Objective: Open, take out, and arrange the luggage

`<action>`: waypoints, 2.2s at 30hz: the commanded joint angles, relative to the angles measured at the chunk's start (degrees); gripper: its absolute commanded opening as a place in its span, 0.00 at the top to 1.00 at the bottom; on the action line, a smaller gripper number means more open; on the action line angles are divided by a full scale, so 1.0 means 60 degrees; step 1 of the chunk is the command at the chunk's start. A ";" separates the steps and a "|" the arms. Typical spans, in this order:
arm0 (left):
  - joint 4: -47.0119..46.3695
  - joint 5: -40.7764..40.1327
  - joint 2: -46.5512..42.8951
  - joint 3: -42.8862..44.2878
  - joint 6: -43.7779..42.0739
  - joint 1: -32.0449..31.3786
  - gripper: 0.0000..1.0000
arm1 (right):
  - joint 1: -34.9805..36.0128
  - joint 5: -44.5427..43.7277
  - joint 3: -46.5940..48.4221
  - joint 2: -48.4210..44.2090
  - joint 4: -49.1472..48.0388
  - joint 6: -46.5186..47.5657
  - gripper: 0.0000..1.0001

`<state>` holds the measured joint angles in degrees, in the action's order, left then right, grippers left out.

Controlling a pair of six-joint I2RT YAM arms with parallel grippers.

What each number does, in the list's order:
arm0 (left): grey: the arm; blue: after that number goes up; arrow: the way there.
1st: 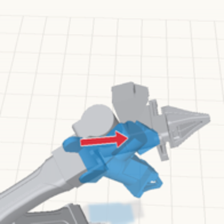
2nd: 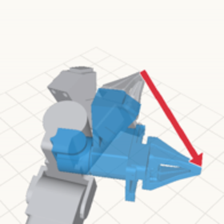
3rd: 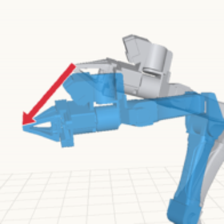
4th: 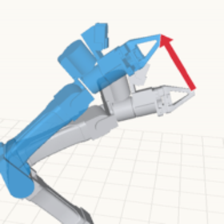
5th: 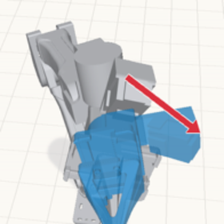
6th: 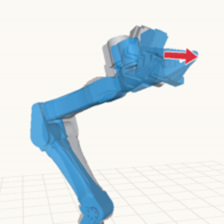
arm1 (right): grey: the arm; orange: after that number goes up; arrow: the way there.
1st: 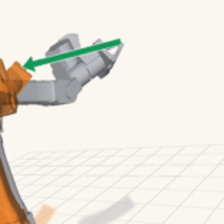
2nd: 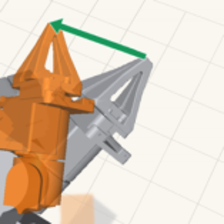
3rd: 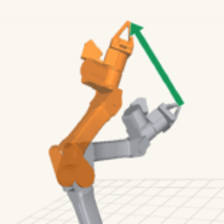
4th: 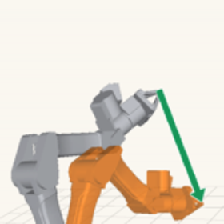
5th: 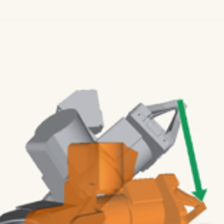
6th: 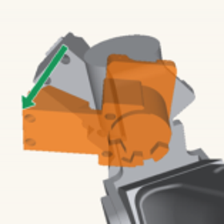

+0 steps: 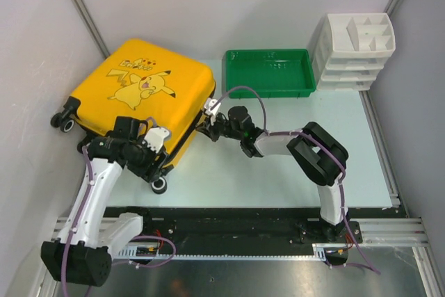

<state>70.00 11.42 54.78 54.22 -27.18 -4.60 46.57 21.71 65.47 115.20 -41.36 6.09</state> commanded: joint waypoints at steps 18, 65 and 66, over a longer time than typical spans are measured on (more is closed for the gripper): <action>-0.0314 0.0133 -0.1557 -0.0672 -0.2574 -0.1928 1.00 | -0.2499 0.1653 -0.0761 -0.1695 0.0608 0.2059 1.00; -0.1542 0.2345 0.7036 1.2412 0.2742 0.2276 0.00 | -0.3924 0.6004 0.1511 -0.0214 0.3583 0.5870 1.00; -0.1718 0.2171 0.8013 1.2902 0.2902 0.2218 0.00 | -0.3880 0.6019 0.1321 -0.0288 0.3641 0.5928 1.00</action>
<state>64.18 21.58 89.91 118.13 -19.35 8.78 20.73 49.93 76.25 118.91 -23.86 39.33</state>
